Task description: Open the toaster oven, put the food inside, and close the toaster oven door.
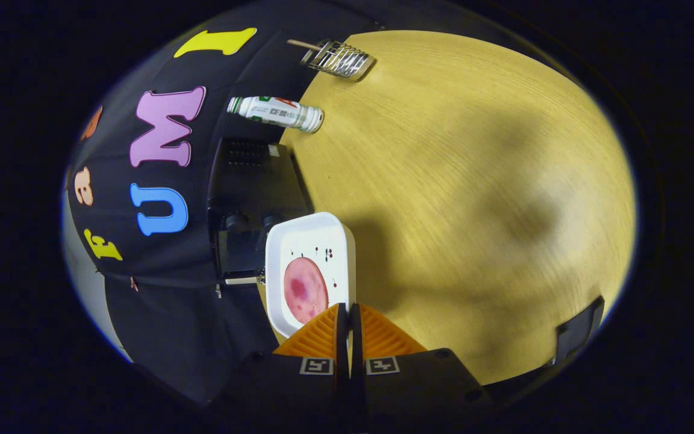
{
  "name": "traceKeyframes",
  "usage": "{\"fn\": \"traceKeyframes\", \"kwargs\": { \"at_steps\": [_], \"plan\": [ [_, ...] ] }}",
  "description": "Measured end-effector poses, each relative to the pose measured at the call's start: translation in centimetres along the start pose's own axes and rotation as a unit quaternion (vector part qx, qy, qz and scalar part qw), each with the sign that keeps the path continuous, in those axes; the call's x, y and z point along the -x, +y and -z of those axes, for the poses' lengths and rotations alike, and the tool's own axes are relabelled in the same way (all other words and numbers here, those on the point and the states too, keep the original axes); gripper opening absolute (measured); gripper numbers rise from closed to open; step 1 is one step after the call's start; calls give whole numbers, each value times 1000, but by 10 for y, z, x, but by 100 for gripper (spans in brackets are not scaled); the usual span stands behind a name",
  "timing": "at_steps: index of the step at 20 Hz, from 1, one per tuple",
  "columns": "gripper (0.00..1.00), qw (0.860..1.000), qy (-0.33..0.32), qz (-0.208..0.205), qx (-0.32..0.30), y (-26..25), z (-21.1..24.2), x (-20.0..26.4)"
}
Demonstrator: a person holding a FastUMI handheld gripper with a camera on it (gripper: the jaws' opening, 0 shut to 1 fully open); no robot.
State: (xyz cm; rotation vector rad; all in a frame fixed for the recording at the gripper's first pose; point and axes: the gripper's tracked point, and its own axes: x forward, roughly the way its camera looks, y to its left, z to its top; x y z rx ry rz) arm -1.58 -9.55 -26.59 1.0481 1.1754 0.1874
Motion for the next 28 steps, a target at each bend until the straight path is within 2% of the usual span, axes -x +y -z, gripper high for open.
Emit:
{"fn": "traceKeyframes", "kwargs": {
  "at_steps": [6, 11, 15, 20, 28],
  "plan": [
    [5, 999, 7, -37, 18, 65, 59, -20],
    [5, 999, 6, -38, 19, 98, 104, -58],
    [5, 999, -24, -47, -3, 130, 118, -97],
    [5, 997, -50, -42, -45, 156, 113, -153],
    [5, 984, -117, -54, -120, 184, 66, -219]
  ]
}}
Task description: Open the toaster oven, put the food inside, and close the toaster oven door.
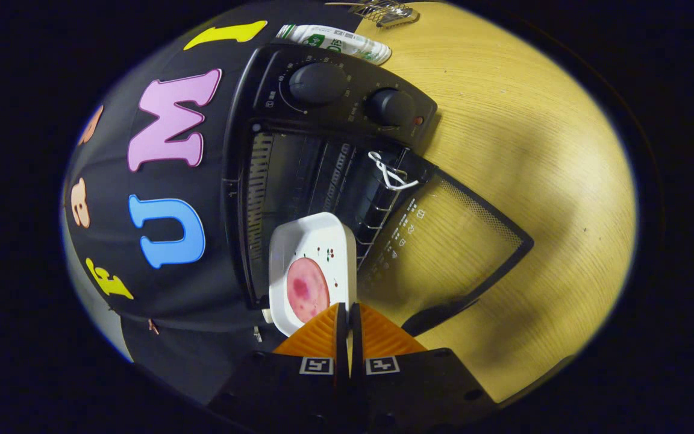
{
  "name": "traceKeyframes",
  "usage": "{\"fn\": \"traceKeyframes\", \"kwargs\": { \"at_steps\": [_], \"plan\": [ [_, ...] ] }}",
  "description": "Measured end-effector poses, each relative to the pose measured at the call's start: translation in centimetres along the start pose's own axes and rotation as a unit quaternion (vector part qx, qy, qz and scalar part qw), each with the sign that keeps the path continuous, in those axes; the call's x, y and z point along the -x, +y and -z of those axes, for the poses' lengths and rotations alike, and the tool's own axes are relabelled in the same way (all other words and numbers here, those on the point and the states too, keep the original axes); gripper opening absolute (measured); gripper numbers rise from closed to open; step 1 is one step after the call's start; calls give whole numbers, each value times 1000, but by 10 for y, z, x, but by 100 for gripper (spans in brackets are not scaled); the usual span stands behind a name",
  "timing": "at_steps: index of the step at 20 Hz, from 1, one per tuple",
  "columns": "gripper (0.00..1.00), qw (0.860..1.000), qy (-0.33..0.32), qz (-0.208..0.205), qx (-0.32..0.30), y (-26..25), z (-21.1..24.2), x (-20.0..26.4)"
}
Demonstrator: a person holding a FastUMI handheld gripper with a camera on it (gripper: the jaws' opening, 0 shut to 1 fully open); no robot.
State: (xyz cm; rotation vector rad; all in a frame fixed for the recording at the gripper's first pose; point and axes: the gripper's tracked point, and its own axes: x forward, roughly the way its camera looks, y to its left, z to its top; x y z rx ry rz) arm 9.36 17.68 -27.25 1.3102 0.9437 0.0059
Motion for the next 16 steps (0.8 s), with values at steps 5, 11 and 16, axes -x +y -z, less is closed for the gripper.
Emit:
{"fn": "traceKeyframes", "kwargs": {
  "at_steps": [5, 11, 16],
  "plan": [
    [5, 999, -33, 12, -42, -2, -24, -23],
    [5, 990, -93, 3, -107, 13, -51, -41],
    [6, 986, -102, -7, -129, 21, -55, -53]
  ]
}}
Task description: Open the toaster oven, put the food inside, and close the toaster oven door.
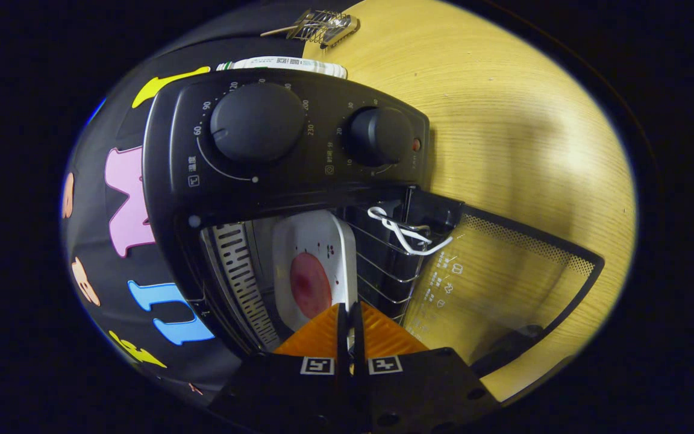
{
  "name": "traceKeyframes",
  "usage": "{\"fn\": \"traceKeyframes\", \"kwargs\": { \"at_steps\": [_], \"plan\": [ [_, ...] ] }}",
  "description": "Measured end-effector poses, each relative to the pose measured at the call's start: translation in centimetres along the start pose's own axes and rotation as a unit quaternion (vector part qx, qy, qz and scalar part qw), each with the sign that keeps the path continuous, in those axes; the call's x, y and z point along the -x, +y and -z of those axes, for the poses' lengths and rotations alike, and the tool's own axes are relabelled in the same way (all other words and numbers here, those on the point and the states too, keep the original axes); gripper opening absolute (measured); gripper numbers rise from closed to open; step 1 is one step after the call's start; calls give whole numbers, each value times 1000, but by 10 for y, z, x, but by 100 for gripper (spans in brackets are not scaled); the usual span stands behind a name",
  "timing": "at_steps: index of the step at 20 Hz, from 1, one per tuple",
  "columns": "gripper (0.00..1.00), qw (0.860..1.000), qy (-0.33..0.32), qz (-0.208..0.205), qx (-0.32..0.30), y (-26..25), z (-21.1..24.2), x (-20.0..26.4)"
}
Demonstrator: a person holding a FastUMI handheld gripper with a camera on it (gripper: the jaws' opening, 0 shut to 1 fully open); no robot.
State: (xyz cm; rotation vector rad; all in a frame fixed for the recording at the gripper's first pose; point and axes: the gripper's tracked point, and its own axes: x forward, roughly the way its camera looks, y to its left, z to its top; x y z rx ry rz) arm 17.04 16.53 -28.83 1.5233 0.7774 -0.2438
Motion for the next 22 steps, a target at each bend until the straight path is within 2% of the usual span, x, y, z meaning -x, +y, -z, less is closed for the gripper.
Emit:
{"fn": "traceKeyframes", "kwargs": {
  "at_steps": [2, 4, 5, 6, 7, 9, 10, 11, 16, 19, 22],
  "plan": [
    [14, 1000, -6, -7, 13, 2, 1, 5],
    [33, 1000, 9, -11, 26, 2, 11, 15],
    [38, 999, 23, -18, 37, 2, 19, 22],
    [47, 998, 32, -22, 56, 0, 27, 29],
    [64, 996, 38, -25, 78, -3, 33, 39],
    [88, 991, 41, -25, 123, -11, 40, 54],
    [88, 989, 41, -23, 141, -14, 42, 61],
    [97, 986, 44, -23, 157, -17, 49, 67],
    [99, 964, 50, -9, 262, -45, 64, 95],
    [98, 939, 41, 11, 342, -69, 67, 106],
    [99, 906, 35, 33, 421, -87, 69, 111]
  ]
}}
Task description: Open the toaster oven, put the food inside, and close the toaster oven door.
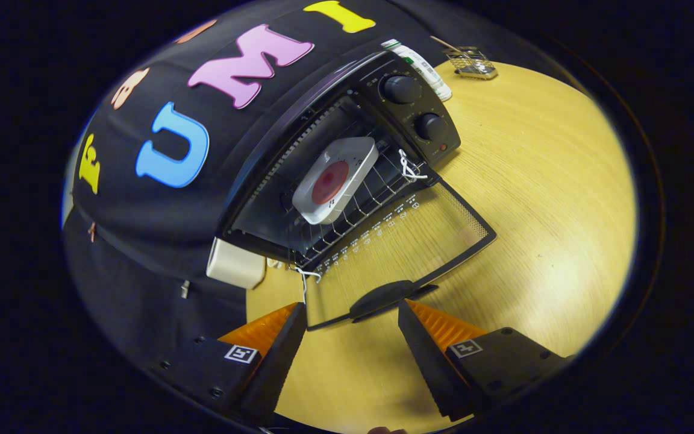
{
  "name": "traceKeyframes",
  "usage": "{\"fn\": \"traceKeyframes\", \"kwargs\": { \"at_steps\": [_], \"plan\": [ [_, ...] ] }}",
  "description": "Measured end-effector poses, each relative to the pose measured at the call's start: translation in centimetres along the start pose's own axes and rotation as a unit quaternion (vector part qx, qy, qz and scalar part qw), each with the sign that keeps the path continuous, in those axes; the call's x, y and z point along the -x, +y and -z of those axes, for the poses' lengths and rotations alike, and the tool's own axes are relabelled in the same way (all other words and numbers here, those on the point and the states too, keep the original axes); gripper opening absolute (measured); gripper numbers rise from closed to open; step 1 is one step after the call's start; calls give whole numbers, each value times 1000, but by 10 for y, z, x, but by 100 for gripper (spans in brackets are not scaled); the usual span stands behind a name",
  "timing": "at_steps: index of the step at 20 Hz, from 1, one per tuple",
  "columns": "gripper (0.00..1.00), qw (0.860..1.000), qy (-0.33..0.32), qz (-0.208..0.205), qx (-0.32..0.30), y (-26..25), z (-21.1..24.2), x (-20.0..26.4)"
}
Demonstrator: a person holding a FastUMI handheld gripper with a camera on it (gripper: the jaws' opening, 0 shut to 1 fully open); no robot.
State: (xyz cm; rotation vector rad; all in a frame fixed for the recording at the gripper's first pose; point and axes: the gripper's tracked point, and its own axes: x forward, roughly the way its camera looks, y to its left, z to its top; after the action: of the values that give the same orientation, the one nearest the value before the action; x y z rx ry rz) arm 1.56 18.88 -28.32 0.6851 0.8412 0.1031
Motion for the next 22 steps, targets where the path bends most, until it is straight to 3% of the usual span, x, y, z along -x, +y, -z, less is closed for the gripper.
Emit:
{"fn": "traceKeyframes", "kwargs": {
  "at_steps": [4, 9, 11, 16, 22],
  "plan": [
    [99, 987, 4, 60, 149, -25, 18, -4],
    [99, 947, 18, 121, 297, -51, 25, -13],
    [99, 938, 14, 136, 319, -56, 19, -20],
    [99, 931, 29, 157, 327, -66, 18, -36],
    [99, 923, 33, 150, 352, -58, 16, -48]
  ]
}}
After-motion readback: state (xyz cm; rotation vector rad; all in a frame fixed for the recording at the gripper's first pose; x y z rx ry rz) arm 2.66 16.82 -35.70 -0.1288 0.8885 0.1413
